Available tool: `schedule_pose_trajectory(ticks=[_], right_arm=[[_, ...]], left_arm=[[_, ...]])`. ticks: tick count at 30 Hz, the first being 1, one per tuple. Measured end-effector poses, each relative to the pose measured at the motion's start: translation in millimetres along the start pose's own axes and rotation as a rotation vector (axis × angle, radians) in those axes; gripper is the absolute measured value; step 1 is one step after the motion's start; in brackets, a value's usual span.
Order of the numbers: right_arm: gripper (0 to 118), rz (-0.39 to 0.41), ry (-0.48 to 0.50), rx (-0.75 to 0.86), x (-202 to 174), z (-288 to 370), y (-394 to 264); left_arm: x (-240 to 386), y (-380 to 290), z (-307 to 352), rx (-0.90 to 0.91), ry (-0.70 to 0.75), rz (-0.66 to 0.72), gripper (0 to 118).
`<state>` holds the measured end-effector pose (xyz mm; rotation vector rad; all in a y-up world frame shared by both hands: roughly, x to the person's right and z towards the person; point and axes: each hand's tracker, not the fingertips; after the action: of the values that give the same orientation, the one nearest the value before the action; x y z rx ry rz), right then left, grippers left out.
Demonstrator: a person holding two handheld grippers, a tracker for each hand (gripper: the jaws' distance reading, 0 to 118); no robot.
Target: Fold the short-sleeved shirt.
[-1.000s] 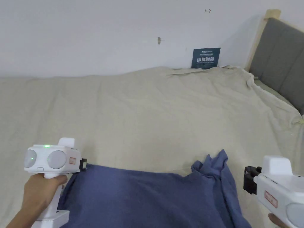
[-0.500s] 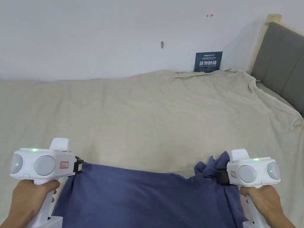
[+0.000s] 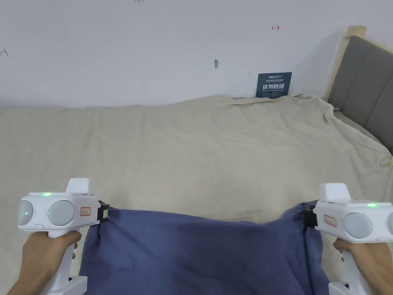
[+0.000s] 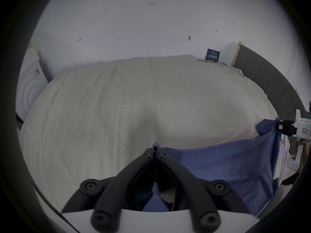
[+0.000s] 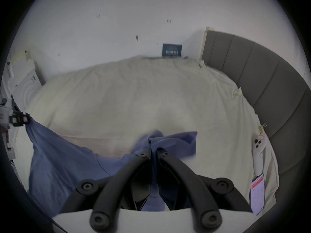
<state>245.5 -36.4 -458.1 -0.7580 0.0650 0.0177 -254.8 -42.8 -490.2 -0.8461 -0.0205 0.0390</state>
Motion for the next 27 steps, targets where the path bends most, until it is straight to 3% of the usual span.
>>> schedule_pose_trajectory(ticks=[6, 16, 27], right_arm=[[4, -0.017, 0.065, 0.169, 5, 83, 31], [4, 0.009, 0.121, 0.429, -6, 143, 111], [4, 0.053, 0.095, 0.707, -20, 211, 224]], left_arm=[[-6, 6, 64, 0.105, -0.009, 0.038, 0], [-12, 83, 180, 0.355, 0.066, 0.024, 0], [-23, 182, 283, 0.592, 0.138, -0.028, 0]])
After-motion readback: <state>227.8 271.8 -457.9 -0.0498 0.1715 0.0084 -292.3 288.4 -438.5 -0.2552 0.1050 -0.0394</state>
